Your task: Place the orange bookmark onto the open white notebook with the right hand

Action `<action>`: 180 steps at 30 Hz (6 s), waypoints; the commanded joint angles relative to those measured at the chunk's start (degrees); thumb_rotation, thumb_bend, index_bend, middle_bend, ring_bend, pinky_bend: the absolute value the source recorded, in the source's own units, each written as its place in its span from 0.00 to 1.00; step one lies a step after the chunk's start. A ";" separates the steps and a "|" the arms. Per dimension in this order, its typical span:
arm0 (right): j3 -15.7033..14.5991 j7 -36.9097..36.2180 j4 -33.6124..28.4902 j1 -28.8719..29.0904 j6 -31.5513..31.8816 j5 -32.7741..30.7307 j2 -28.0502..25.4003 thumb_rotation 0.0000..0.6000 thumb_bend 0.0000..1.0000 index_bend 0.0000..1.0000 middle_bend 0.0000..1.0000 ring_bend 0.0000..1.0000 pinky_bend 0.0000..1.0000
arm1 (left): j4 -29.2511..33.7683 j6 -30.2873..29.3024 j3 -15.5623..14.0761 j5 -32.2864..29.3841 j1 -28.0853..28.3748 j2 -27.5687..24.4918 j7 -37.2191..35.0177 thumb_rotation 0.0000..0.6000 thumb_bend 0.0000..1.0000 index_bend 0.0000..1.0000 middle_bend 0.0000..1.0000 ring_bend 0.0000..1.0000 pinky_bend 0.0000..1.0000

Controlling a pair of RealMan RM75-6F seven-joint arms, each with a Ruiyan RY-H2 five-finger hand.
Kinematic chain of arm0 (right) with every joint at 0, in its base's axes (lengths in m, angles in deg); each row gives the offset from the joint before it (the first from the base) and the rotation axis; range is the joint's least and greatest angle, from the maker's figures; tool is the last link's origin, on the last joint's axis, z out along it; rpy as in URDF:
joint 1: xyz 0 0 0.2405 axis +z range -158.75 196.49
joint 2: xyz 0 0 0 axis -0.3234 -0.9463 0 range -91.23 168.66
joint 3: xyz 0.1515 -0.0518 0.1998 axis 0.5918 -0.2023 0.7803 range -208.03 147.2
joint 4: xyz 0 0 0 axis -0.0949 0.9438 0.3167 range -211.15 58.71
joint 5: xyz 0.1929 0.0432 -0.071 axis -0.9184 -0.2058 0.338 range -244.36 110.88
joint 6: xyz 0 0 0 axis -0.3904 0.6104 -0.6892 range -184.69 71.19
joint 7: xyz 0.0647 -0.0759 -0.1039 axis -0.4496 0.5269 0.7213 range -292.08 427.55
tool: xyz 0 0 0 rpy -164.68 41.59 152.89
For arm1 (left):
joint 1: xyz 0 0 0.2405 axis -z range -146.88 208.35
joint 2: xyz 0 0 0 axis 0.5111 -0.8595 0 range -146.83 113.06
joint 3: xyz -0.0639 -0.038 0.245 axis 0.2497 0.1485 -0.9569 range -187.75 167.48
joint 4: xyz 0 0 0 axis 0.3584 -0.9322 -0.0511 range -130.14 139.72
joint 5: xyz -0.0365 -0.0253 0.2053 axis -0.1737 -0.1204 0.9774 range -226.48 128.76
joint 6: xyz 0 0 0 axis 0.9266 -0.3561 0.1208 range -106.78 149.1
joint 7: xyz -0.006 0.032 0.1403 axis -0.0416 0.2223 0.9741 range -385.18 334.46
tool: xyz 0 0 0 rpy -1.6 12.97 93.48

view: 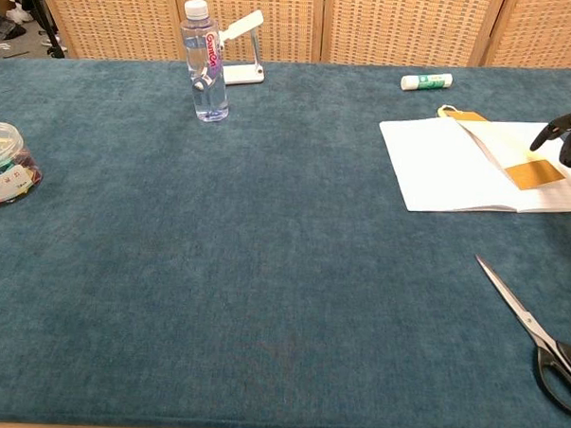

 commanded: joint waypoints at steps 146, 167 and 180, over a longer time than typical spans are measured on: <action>-4.33 -28.28 38.71 8.32 -16.04 20.31 16.82 1.00 1.00 0.25 0.05 0.00 0.03 | 0.02 4.04 0.60 -3.37 2.39 -0.31 -1.72 1.00 0.00 0.00 0.00 0.00 0.00; -0.06 -20.93 36.19 7.14 -5.48 12.96 21.44 1.00 1.00 0.25 0.05 0.00 0.00 | 0.07 3.77 0.28 -2.76 2.30 -0.66 -2.38 1.00 0.00 0.00 0.00 0.00 0.00; 2.37 -17.21 34.72 7.60 -2.03 10.88 23.07 1.00 1.00 0.25 0.05 0.00 0.00 | -0.04 3.64 0.13 -2.37 2.27 -1.01 -3.23 1.00 0.00 0.00 0.00 0.00 0.00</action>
